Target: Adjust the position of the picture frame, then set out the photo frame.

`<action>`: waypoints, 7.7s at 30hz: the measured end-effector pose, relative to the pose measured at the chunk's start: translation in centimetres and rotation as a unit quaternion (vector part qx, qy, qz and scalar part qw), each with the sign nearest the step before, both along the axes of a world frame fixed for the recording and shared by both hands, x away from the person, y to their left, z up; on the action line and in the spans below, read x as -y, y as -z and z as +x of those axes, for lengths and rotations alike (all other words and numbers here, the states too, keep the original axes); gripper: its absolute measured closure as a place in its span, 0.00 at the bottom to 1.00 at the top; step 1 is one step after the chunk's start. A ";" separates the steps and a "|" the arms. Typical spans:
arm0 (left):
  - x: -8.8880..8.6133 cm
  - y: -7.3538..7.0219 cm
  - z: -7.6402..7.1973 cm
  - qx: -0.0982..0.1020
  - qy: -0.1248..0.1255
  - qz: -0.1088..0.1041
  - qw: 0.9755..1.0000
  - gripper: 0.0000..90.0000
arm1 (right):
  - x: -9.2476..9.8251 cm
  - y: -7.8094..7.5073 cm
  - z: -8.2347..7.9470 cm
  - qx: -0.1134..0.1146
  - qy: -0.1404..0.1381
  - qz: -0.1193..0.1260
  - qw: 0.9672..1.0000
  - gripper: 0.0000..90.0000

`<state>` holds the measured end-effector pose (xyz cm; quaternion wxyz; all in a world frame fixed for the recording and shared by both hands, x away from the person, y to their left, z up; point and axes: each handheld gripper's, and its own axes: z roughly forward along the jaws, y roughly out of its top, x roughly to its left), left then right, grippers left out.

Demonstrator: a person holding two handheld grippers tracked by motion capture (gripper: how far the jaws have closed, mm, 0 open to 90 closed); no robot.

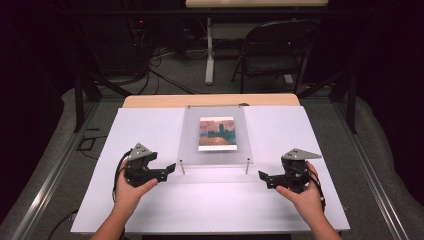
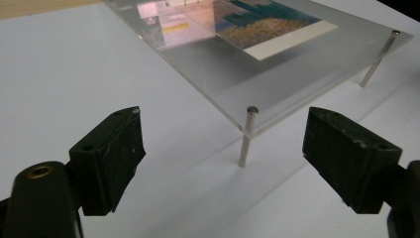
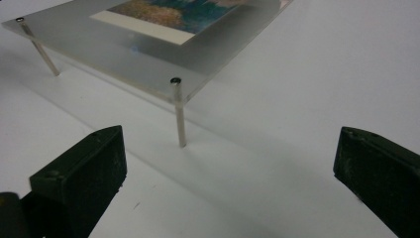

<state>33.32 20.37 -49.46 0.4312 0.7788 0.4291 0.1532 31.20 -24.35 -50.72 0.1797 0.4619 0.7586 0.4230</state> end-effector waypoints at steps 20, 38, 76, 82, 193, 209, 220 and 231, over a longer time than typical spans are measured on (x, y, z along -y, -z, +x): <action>1.9 -4.0 8.8 -0.009 -0.009 0.000 1.000 0.18 | 0.0 -3.6 9.3 0.002 0.018 -0.005 1.000 0.00; 4.1 -1.0 15.7 -0.062 -0.040 -0.036 0.997 0.19 | -3.5 -1.8 16.2 -0.030 0.032 0.011 0.999 0.11; 6.7 3.5 18.8 -0.168 -0.067 -0.014 0.983 0.23 | -6.7 2.4 20.1 -0.139 0.017 0.043 0.989 0.17; 6.9 3.6 18.8 -0.171 -0.072 -0.015 0.983 0.21 | -7.0 2.5 20.4 -0.148 0.023 0.036 0.988 0.16; 4.7 -3.8 8.8 -0.019 -0.078 -0.074 0.994 0.56 | -8.6 -4.9 11.0 0.010 0.007 -0.033 0.999 0.17; 3.7 -4.9 5.4 0.012 -0.058 -0.087 0.994 0.64 | -7.9 -6.3 7.7 0.040 -0.005 -0.005 0.999 0.22; 2.8 -5.1 2.1 0.037 -0.036 -0.116 0.992 0.71 | -6.5 -6.8 4.5 0.057 -0.019 0.031 0.998 0.35; 2.2 -5.2 -1.0 0.060 -0.011 -0.112 0.992 0.79 | -5.3 -6.6 0.9 0.082 -0.023 0.054 0.995 0.53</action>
